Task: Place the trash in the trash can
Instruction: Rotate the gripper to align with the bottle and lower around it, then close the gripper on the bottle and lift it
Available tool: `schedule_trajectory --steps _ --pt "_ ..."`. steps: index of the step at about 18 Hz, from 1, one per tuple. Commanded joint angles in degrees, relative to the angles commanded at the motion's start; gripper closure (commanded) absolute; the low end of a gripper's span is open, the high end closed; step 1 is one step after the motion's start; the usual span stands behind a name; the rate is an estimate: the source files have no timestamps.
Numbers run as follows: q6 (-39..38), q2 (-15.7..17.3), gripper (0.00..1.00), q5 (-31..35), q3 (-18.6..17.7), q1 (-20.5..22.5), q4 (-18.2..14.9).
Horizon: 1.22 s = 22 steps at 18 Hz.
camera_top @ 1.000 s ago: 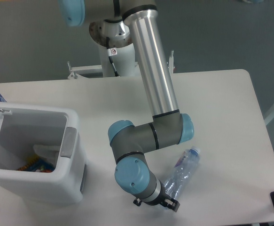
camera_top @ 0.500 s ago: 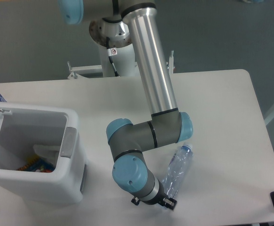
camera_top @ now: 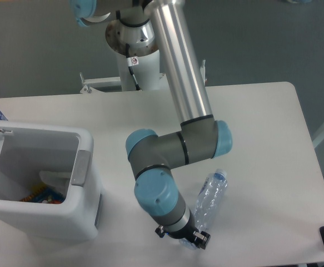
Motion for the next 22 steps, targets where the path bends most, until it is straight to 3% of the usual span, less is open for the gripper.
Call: schedule_trajectory --steps 13,22 --pt "-2.55 8.44 0.57 -35.78 -0.7 10.02 -0.26" --pt "-2.64 11.78 0.55 -44.41 -0.79 12.75 -0.09"
